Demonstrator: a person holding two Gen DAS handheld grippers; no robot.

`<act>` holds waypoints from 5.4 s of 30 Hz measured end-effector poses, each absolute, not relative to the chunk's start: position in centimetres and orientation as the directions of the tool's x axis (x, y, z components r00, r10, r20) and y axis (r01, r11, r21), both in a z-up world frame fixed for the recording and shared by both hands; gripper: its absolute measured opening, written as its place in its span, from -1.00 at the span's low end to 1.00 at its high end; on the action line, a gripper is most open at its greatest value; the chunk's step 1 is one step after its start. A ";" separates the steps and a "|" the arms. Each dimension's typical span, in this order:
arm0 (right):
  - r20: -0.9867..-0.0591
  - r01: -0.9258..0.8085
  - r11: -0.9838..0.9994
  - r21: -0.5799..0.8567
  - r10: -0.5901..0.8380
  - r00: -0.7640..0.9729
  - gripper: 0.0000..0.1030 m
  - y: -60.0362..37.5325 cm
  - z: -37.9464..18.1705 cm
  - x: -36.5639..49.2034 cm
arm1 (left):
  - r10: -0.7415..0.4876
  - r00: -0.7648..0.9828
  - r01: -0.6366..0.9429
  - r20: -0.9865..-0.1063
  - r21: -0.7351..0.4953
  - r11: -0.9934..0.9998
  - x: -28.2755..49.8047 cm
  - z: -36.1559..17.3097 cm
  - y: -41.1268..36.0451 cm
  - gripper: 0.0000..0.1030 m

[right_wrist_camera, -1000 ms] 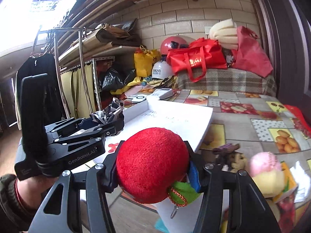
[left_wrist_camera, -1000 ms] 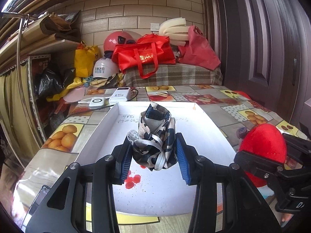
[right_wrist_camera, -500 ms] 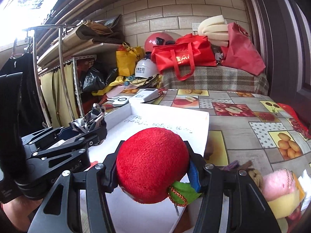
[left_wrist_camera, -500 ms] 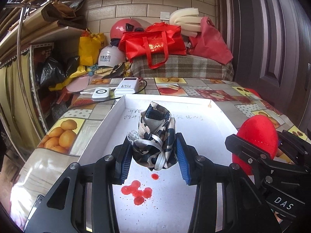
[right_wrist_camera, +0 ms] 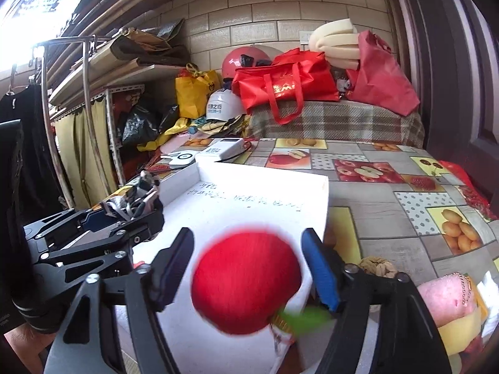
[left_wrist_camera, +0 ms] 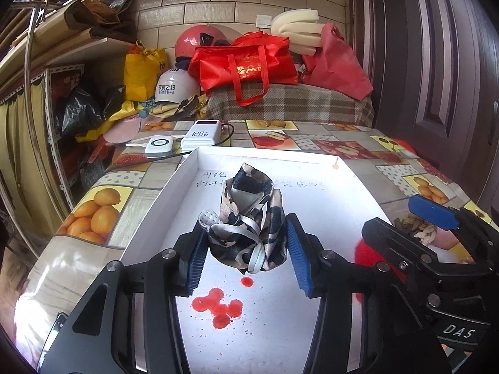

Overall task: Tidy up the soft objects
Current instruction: 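Carry the scrunchie and apple into the white box while both tools open to release, then move the left tool toward the white foam block while the right tool reaches the yellow sponge, then grasp the yellow sponge with the right tool while the left tool grasps the white foam block, then carry the sponge and foam block to the box while the right tool releases the sponge inside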

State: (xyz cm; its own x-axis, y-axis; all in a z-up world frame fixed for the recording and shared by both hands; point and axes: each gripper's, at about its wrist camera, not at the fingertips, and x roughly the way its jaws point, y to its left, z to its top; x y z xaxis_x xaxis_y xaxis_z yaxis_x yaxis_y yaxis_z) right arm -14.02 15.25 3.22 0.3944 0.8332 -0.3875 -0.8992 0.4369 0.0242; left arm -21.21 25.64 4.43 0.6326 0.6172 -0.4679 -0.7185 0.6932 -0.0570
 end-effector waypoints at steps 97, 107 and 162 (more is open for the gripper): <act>-0.457 -0.905 0.360 0.227 0.860 0.227 -0.20 -3.8 3.5 -3.5 | 0.240 0.725 -0.202 -0.646 0.134 0.970 -10.0 1.9 9.6 0.03; -0.244 -0.877 0.419 0.233 0.899 0.365 -0.20 -7.1 5.1 -4.4 | 0.282 0.883 -0.293 -0.375 0.027 0.956 -16.0 5.6 10.9 0.04; -0.286 -0.961 0.275 -0.034 0.919 0.273 -0.19 1.5 4.6 -13.3 | 0.431 0.836 -0.473 -0.339 -0.047 0.880 -21.1 4.9 17.7 0.04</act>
State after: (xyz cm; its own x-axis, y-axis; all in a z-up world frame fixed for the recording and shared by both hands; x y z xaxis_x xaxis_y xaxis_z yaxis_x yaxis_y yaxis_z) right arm -13.33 1.52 4.62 0.2727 0.9185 -0.2862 -0.9609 0.2747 -0.0339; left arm -21.12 17.67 4.90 0.8363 0.4309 -0.3390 -0.4726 0.8800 -0.0473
